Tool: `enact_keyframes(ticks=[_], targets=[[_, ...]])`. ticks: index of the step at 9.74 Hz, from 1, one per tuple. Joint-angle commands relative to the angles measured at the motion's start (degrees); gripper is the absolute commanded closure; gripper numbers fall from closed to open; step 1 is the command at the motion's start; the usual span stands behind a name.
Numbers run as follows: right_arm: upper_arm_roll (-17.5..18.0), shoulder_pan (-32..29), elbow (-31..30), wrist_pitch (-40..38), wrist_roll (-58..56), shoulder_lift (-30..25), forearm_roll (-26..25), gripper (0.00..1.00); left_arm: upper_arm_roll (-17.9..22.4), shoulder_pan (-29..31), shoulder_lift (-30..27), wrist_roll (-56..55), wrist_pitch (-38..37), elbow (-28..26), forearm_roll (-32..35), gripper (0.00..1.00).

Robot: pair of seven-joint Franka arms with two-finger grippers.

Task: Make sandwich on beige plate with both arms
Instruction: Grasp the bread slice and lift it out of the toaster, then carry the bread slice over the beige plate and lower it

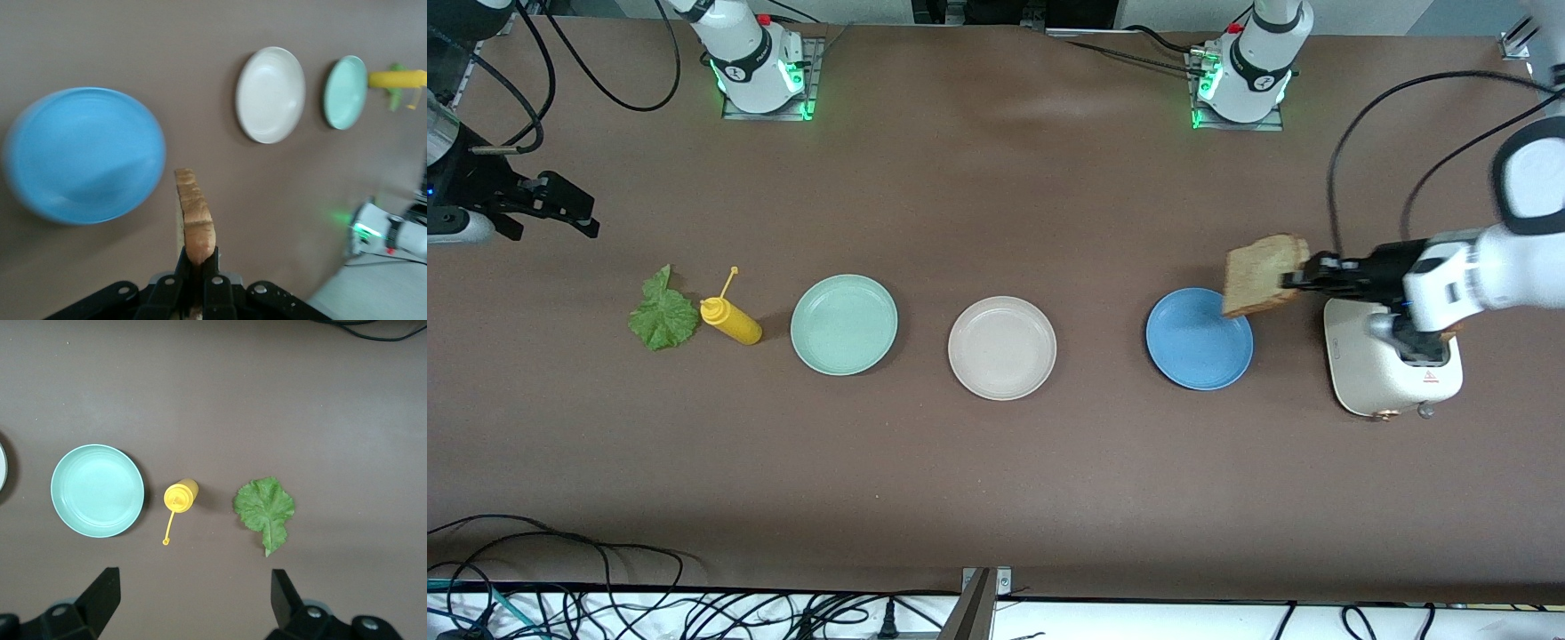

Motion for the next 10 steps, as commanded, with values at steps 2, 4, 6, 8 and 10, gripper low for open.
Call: enact_keyframes(ticks=[2,4,6,8,10], targets=[[-0.08,-0.19,1.17,-0.71,-0.45,0.35,0.98,0.00,-1.40,-6.45,5.37,0.05,4.20,2.33,-12.59,1.00],[-0.08,-0.19,1.17,-0.62,-0.45,0.35,0.98,0.00,-1.40,-9.98,7.21,-2.06,8.78,2.16,-16.65,1.00],[-0.08,-0.19,1.08,-0.62,-0.45,0.44,1.06,0.00,-1.49,-14.45,9.58,-2.25,15.27,2.16,-18.58,1.00],[-0.08,-0.19,1.17,-0.62,-0.45,0.44,1.06,0.00,-1.40,-20.07,12.30,-3.91,25.09,2.07,-22.36,1.00],[-0.08,-0.19,1.17,-0.62,-0.45,0.44,1.06,0.00,-1.49,-24.83,16.08,-4.62,35.65,2.15,-25.79,1.00]])
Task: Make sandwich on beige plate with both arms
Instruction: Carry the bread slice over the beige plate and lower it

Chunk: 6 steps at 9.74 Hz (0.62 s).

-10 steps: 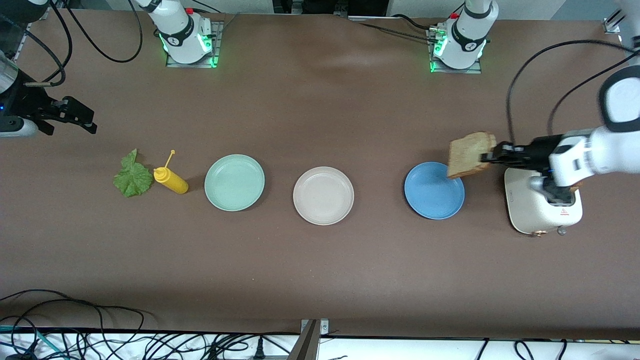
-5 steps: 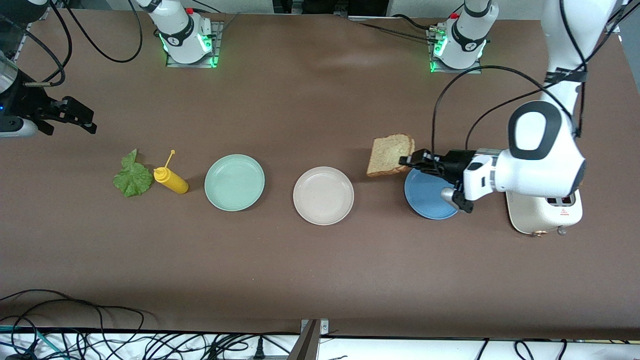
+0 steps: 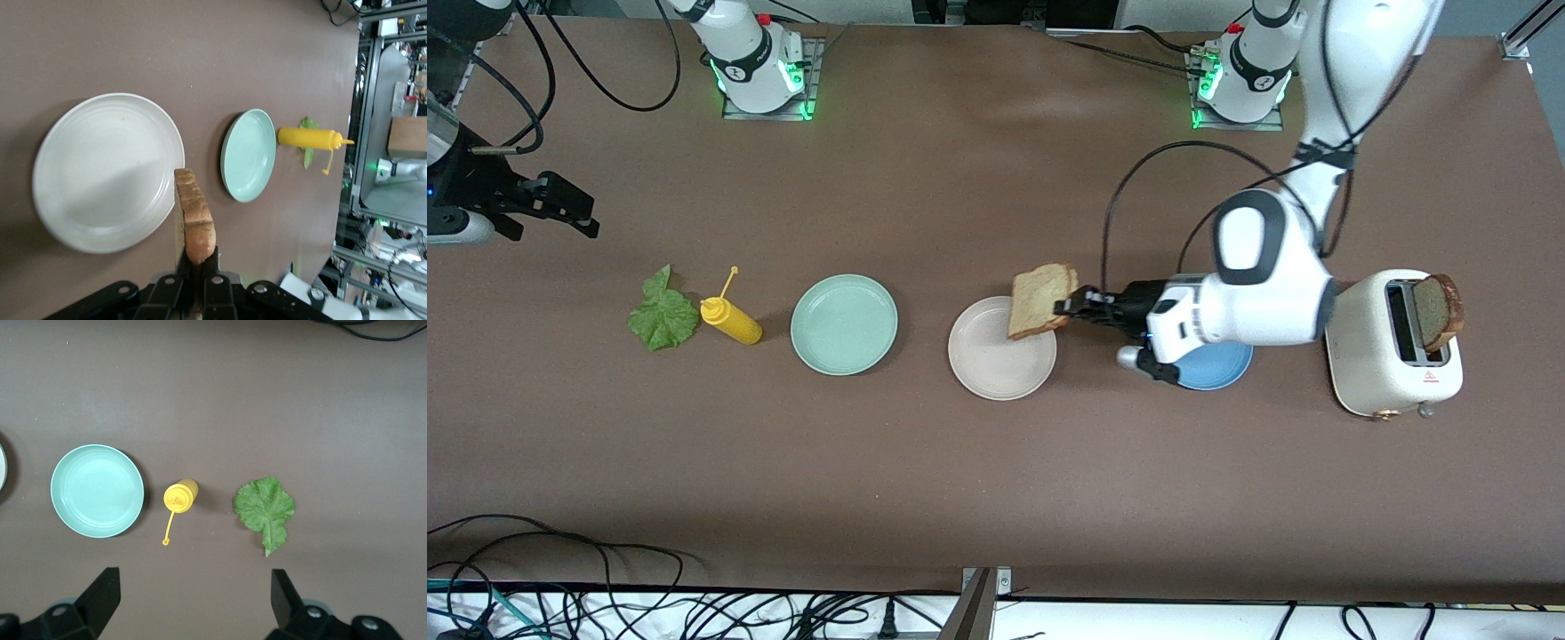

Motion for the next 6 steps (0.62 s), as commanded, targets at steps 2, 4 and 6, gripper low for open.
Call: enact_keyframes(ticks=[2,4,6], targets=[[-0.04,-0.20,1.02,-0.62,-0.45,0.36,1.06,0.00,0.64,-5.56,4.95,-0.66,10.53,1.86,-7.10,1.00],[-0.04,-0.20,1.11,-0.62,-0.45,0.36,1.06,0.00,0.64,-7.23,6.98,-0.31,15.28,1.94,-9.29,1.00],[-0.04,-0.20,1.02,-0.62,-0.45,0.36,1.06,0.00,0.56,-8.12,7.95,-0.22,17.31,1.94,-9.93,1.00]])
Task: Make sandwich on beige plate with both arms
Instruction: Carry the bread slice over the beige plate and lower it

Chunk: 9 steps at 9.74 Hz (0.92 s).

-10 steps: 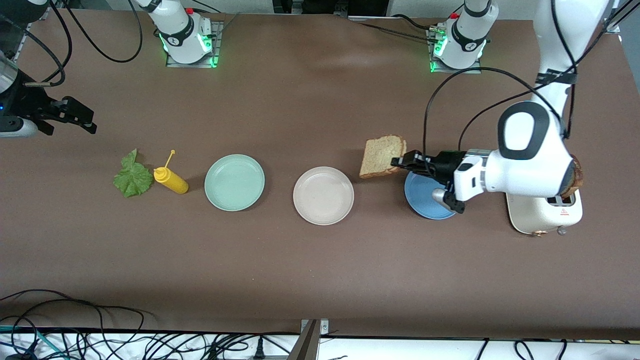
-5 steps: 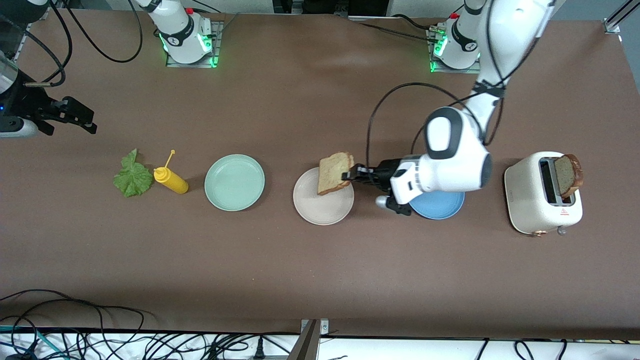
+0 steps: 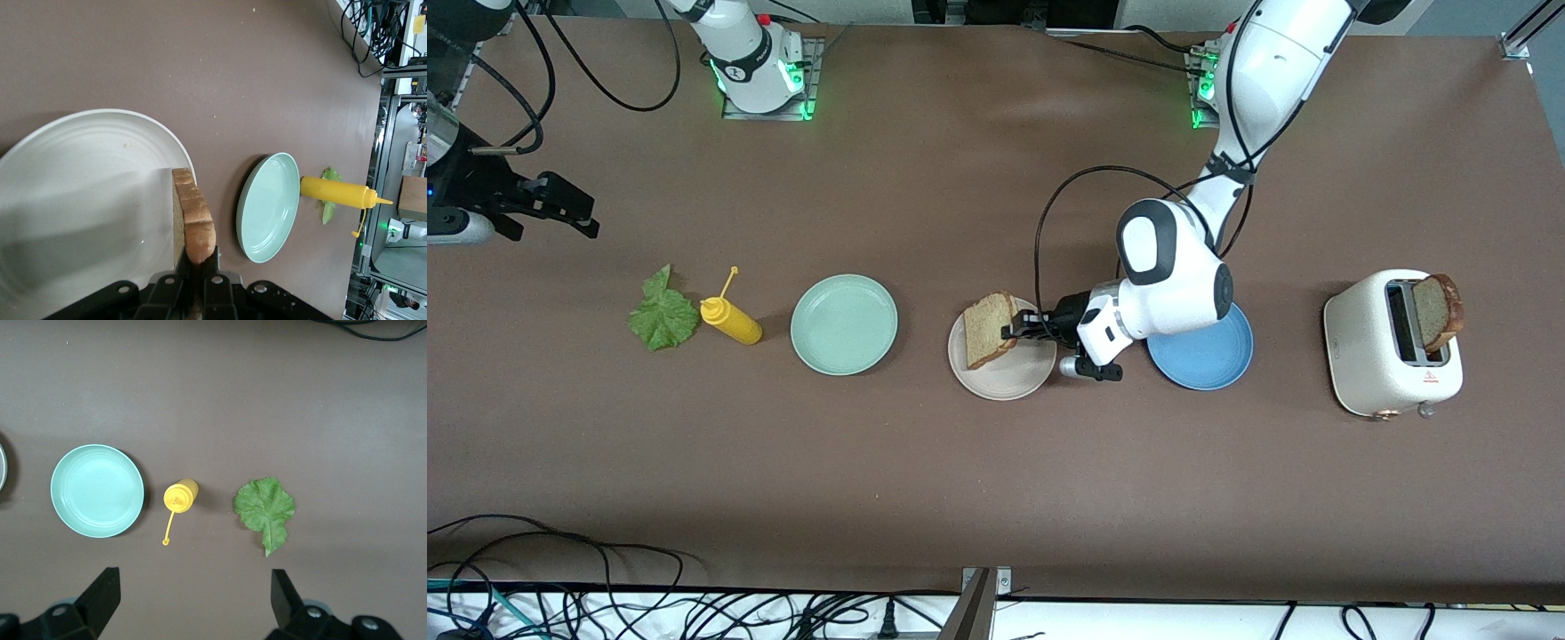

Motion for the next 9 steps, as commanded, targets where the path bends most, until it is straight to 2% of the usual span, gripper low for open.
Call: enact_keyframes(ticks=[1,4,5,6,7,9], targets=[[-0.04,-0.21,1.01,-0.62,-0.27,0.35,1.05,0.00,0.57,-1.43,1.52,0.22,1.95,1.65,-3.12,1.00],[0.13,0.05,1.01,-0.79,0.17,1.13,0.96,0.00,0.66,-2.23,2.84,0.57,4.84,1.65,-3.30,1.00],[0.13,-0.03,0.93,-1.15,0.25,1.22,1.05,0.00,0.74,-2.31,3.10,0.66,4.85,1.65,-2.87,0.72],[0.05,-0.12,0.67,-1.32,0.26,1.49,0.96,0.00,0.83,-2.31,3.37,0.84,4.94,1.65,-2.69,0.06],[-0.04,-0.38,0.58,-1.24,0.26,1.57,0.96,0.00,0.83,-2.31,3.37,0.84,5.73,1.65,-2.60,0.00],[-0.39,-0.82,0.57,-0.63,0.26,2.97,0.96,0.00,1.27,-2.14,3.28,0.75,5.73,1.65,-2.34,0.00]])
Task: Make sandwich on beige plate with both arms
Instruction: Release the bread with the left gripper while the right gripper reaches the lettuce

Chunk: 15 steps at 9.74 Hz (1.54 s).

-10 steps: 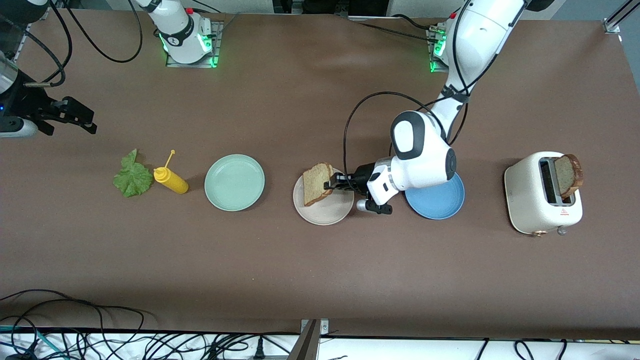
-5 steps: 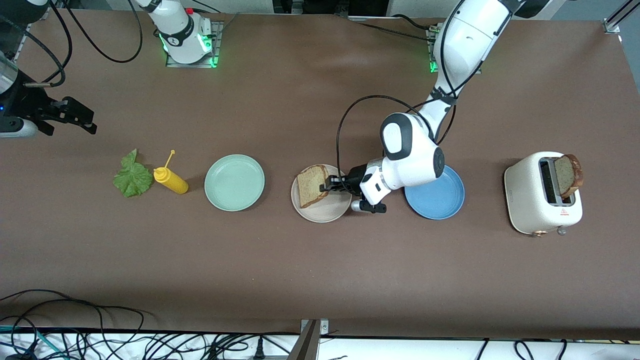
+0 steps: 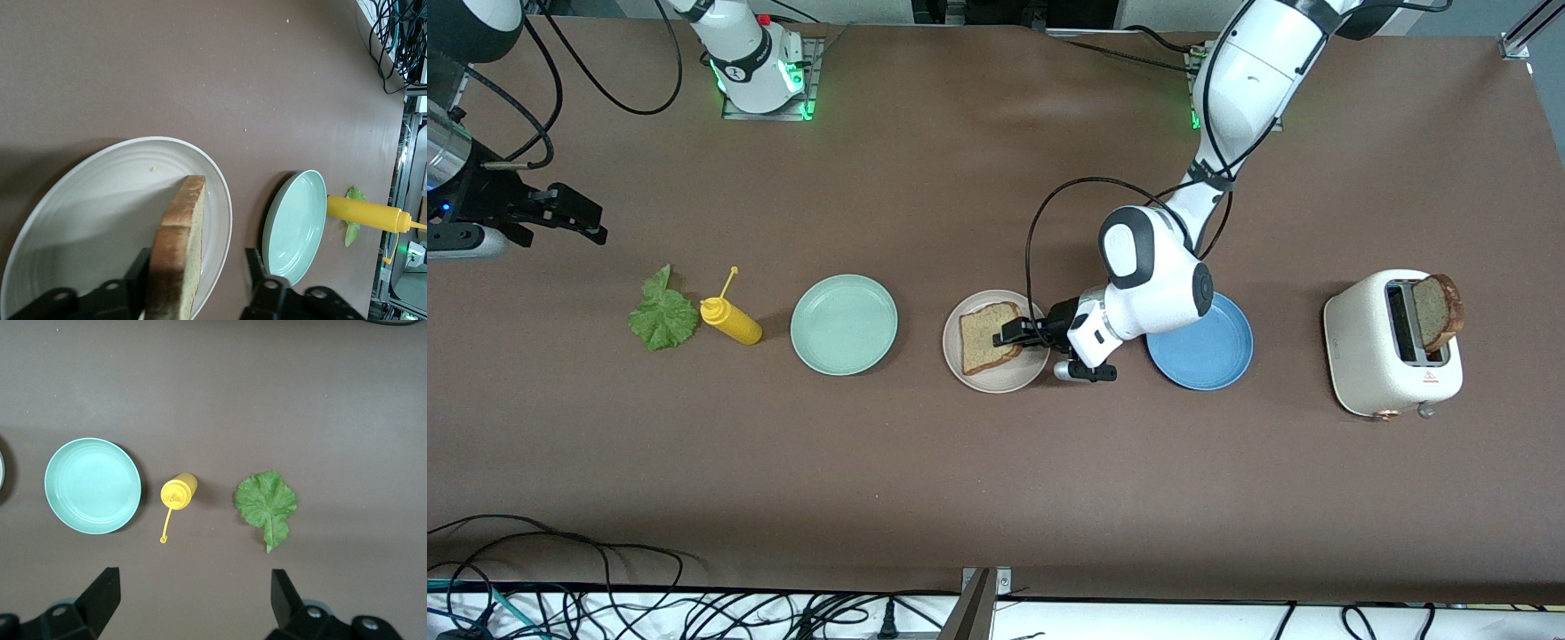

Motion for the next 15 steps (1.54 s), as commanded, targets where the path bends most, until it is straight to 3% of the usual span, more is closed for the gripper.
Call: enact_keyframes(ticks=[1,5,7,10,12,13,15], targets=[[-0.26,-0.81,0.79,-0.31,0.05,2.76,0.53,0.00,1.47,-0.22,0.14,0.56,0.54,1.45,0.84,0.00],[-0.97,-3.89,0.53,5.65,-2.22,7.85,0.26,0.00,4.63,0.48,-3.46,-0.75,-1.29,0.31,10.16,0.00],[-1.49,-5.20,0.00,5.84,-12.13,9.71,0.08,0.00,8.13,1.45,-6.35,-5.82,-11.79,0.40,22.15,0.00],[-1.84,-8.46,-4.81,8.72,-12.61,13.93,0.43,0.00,11.92,1.63,-10.93,-20.31,-27.63,0.84,40.54,0.00],[-1.93,-9.08,-12.17,21.67,-11.91,16.83,0.43,0.00,12.11,1.63,-13.30,-31.73,-33.45,0.75,54.14,0.00],[-1.76,-8.99,-16.30,28.62,-11.39,18.41,0.69,0.00,12.11,1.71,-14.36,-31.87,-36.26,0.83,59.61,0.00],[-1.67,-8.99,-20.38,34.48,-11.55,21.58,0.70,0.00,12.11,5.04,-15.86,-26.73,-38.74,0.84,61.77,0.00]])
